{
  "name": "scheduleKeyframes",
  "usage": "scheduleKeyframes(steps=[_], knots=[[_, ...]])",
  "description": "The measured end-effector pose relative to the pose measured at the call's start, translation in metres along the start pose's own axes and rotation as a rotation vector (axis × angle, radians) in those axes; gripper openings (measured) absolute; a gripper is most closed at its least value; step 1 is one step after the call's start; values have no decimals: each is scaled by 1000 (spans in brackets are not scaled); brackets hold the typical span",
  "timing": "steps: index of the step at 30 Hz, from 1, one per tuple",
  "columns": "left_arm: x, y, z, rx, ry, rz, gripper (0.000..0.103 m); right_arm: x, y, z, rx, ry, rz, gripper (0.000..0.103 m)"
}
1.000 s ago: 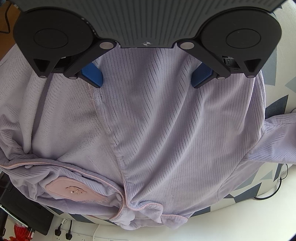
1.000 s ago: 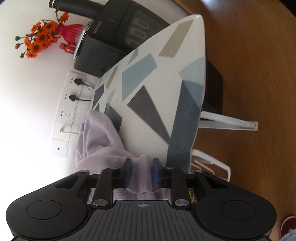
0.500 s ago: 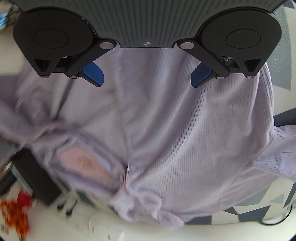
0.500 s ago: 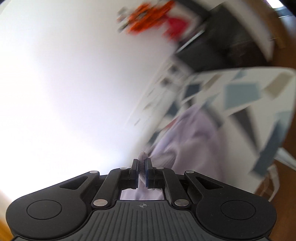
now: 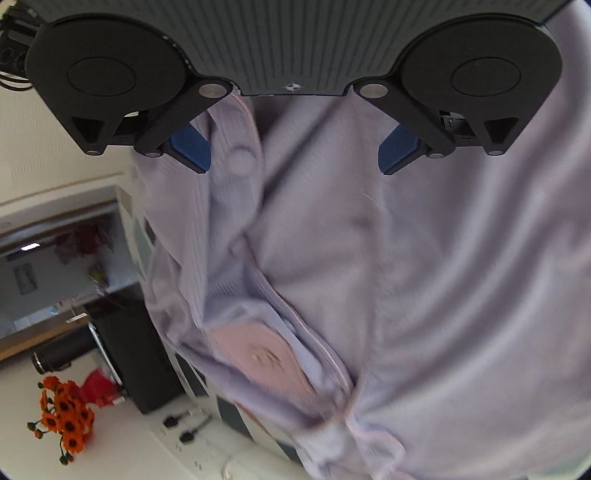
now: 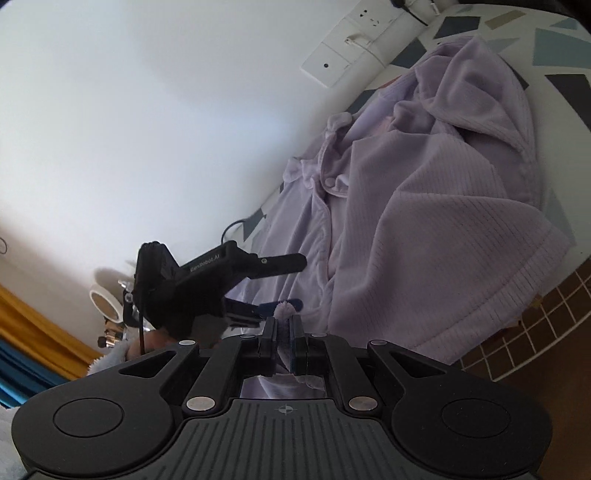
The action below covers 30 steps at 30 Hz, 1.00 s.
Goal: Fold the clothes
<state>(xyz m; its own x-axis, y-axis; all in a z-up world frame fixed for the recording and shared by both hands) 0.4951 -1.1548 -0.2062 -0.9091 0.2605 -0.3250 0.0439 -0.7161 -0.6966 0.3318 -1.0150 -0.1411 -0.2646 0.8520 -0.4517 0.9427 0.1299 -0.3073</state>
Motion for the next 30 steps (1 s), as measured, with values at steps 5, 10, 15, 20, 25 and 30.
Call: scheduleKeyframes(steps=[5,10,15,20,25,30], knots=[[18,22,15,120,-140,-90,95,-6,-28,1,-18,37,74,6],[21,30,25,65,-94,-77,31,1,-35,12,15,49,74,6],[0,-16,42,13,57,113,13,1,-40,39,148,59,135,34],[-27,-77,33,-73,123,344,12,-10,-65,85,418,-31,251,36],[-31,-102,2,-179,54,388,12,-5,-46,105,623,-280,214,44],[-23,-110,-10,-195,-24,381,12,19,-7,102,640,-448,113,55]])
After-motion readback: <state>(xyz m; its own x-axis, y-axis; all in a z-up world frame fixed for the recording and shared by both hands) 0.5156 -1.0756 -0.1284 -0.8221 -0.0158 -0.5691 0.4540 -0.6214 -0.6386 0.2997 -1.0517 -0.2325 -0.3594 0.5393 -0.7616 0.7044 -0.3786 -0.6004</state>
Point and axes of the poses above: each gripper's, at about its wrist camera, not at the fingertips, and y roughly the way its jaws point, z to its right, x to its underside, the point moved 7 cm from there along y, roughly the way its jaws point, and after that the axes turned 10 degrees about z, right-handed, at the moved point
